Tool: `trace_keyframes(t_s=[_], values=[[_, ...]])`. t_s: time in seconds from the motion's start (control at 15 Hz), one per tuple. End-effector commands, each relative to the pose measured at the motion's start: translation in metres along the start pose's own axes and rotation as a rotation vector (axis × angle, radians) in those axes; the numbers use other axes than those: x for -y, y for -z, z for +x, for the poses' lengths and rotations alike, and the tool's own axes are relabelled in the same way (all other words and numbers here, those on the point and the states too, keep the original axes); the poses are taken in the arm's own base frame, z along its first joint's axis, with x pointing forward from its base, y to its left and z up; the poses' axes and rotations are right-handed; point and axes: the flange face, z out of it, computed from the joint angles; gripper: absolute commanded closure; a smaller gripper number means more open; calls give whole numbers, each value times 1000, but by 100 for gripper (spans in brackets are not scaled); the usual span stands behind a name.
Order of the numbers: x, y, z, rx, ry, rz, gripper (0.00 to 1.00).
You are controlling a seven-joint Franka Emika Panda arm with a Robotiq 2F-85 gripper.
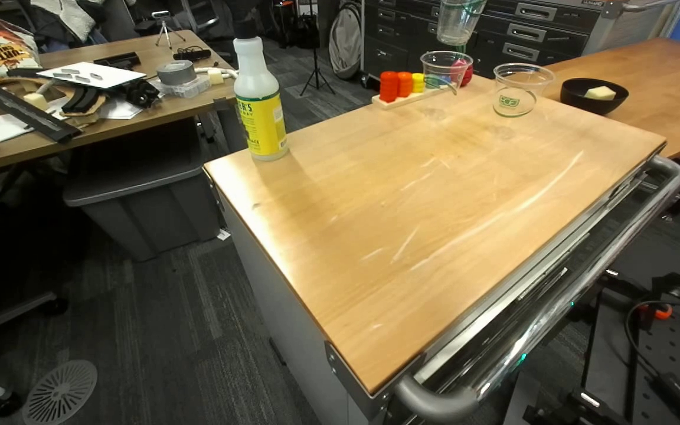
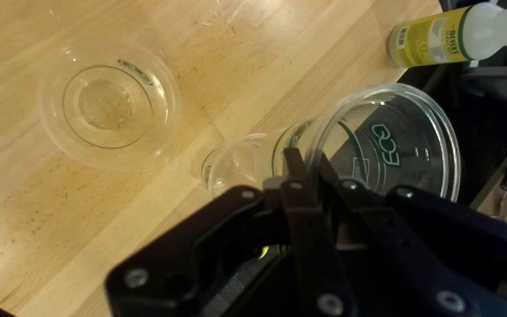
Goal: Stack the clear cups together
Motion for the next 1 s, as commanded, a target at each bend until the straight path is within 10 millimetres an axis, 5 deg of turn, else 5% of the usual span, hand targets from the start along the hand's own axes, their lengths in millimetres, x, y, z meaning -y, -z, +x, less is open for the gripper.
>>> trace_keyframes(t_s=[0.0, 0.53, 0.93], values=[[6, 4, 20, -19, -38, -43, 98], [-8, 4, 47, 65, -61, 46, 98], [-7, -20, 54, 117, -75, -3, 98]])
